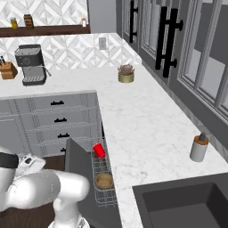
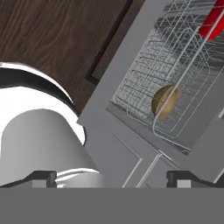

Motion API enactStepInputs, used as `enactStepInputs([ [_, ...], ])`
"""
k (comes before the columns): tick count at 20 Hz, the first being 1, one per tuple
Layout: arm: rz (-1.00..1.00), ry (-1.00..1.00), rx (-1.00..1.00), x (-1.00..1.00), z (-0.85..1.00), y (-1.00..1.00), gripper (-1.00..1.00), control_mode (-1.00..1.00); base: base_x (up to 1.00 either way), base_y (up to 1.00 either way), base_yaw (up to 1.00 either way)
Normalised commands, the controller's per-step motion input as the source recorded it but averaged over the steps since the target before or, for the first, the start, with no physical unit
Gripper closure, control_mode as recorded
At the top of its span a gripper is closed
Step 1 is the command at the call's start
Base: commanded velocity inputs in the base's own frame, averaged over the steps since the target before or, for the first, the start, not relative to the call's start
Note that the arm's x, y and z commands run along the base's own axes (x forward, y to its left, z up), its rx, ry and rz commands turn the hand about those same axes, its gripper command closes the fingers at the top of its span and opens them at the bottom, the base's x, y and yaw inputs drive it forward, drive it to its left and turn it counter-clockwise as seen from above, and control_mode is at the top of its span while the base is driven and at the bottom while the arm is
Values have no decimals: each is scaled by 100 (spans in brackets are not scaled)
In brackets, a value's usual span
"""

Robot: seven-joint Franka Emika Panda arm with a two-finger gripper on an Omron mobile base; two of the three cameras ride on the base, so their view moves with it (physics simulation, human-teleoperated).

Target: Pick up the cup and bowl from the counter, place them in the dishwasher, and close the dishwasher door.

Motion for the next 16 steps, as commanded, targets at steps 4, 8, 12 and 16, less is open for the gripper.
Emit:
enactStepInputs([
  [4,-14,0,-20,52,-62,37,-100,-100,0,0,0],
  [8,-9,-1,-10,77,-49,34,-100,-100,0,0,0],
  [12,-9,-8,-8,70,-61,63,-100,-100,0,0,0],
  [16,-8,-13,-4,63,-75,58,-100,-100,0,0,0],
])
